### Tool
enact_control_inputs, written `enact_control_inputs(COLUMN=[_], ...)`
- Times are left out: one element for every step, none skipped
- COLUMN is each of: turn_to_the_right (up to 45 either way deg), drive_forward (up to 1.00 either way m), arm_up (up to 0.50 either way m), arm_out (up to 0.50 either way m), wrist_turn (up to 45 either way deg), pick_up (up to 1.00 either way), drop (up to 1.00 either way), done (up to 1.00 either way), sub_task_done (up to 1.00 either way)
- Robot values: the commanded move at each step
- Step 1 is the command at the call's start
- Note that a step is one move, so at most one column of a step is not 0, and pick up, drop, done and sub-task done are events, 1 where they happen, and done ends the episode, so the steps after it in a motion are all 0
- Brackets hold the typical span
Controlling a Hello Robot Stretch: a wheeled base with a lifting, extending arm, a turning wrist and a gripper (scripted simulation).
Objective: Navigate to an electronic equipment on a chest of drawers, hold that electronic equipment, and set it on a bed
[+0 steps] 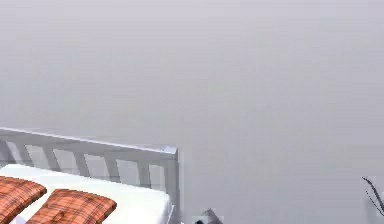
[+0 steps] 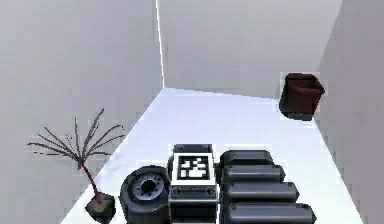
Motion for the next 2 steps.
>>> enact_control_inputs(turn_to_the_right=[-30.0,45.0], drive_forward=[0.0,0.0], arm_up=[0.0,0.0], arm_out=[0.0,0.0], wrist_turn=[0.0,0.0], pick_up=[0.0,0.0], drop=[0.0,0.0], done=[0.0,0.0], sub_task_done=[0.0,0.0])
